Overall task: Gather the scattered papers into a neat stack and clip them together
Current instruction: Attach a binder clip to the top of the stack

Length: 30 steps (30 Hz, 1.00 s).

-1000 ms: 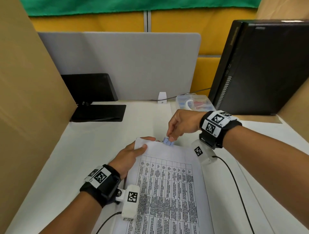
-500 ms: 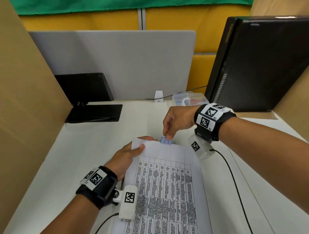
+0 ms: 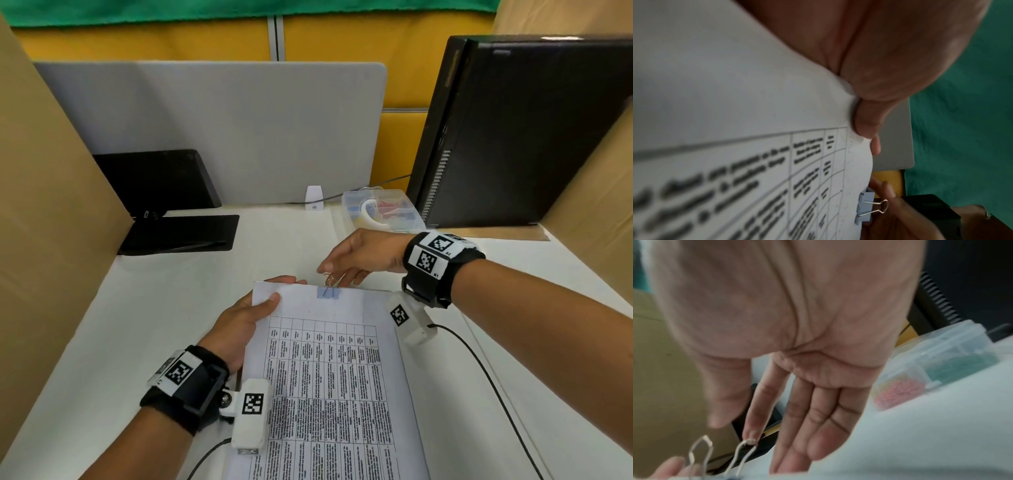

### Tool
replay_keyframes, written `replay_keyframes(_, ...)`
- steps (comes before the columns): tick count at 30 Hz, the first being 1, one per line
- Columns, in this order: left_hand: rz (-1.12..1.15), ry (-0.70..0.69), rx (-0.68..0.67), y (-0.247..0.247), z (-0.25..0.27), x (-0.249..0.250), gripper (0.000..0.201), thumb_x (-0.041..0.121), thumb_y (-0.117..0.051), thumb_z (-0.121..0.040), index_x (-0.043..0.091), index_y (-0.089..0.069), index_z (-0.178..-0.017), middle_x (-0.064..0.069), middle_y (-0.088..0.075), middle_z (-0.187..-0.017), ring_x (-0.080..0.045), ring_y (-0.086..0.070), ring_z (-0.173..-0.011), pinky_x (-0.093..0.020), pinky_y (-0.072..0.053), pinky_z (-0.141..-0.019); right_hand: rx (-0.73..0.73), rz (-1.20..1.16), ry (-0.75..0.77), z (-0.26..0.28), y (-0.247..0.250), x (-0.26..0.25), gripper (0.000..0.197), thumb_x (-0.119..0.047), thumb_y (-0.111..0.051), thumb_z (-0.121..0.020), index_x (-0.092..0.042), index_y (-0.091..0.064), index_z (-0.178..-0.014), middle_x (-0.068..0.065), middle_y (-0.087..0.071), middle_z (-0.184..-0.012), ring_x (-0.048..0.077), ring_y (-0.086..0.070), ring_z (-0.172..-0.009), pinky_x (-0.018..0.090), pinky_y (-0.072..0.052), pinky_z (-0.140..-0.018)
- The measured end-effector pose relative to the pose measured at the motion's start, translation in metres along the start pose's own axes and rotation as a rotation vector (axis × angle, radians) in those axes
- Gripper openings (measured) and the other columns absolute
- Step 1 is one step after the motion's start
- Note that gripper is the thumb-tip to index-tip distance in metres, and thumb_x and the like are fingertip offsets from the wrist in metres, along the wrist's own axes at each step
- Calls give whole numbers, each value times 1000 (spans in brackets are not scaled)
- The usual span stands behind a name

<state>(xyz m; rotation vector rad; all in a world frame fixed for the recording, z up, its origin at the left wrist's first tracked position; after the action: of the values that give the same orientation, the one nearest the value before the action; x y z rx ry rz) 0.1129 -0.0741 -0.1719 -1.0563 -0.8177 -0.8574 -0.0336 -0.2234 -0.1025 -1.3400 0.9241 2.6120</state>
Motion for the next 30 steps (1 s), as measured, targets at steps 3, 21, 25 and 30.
replay_keyframes(3, 19, 1, 24, 0, 2, -1, 33, 15, -54, -94, 15, -67, -124, -6, -70, -127, -35, -63, -119, -51, -46, -103, 42, -8, -6, 4, 0, 8, 24, -27, -75, -88, -22, -78, -111, 2, -80, -103, 16, -72, -89, 27, -59, -86)
replay_keyframes(21, -61, -229, -48, -47, 54, 72, 32, 17, -52, -92, 20, -66, -121, -3, -70, -128, -27, -69, -112, -40, -58, -89, 196, 30, 116, 101, 10, -5, 26, -27, -80, -83, -14, -79, -105, 0, -80, -105, 20, -76, -100, 36, -60, -92)
replay_keyframes(25, -45, -437, -70, -71, 98, 124, 35, 22, -53, -88, 28, -66, -120, -1, -72, -125, -25, -70, -109, -41, -59, -87, 323, -495, 309, 160, 10, -11, 27, -8, -65, -92, -10, -70, -118, 7, -77, -116, 29, -71, -112, 36, -59, -88)
replay_keyframes(30, -151, -722, -202, -113, 162, 178, 33, 26, -56, -87, 39, -71, -112, 2, -77, -107, -17, -73, -96, -33, -60, -79, 519, -697, 696, 235, 5, -51, 35, -17, -66, -76, -18, -71, -111, 5, -78, -113, 22, -74, -104, 33, -62, -85)
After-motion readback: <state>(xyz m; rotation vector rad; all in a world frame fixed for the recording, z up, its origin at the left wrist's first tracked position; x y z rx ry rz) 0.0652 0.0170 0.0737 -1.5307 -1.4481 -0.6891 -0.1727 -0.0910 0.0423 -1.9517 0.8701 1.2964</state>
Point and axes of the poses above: each hand's wrist, its own z-axis away from the middle knuckle, its own y-axis out of the back of the hand, x = y × z, the point moved 6 cm from there along -z, towards the middle knuckle
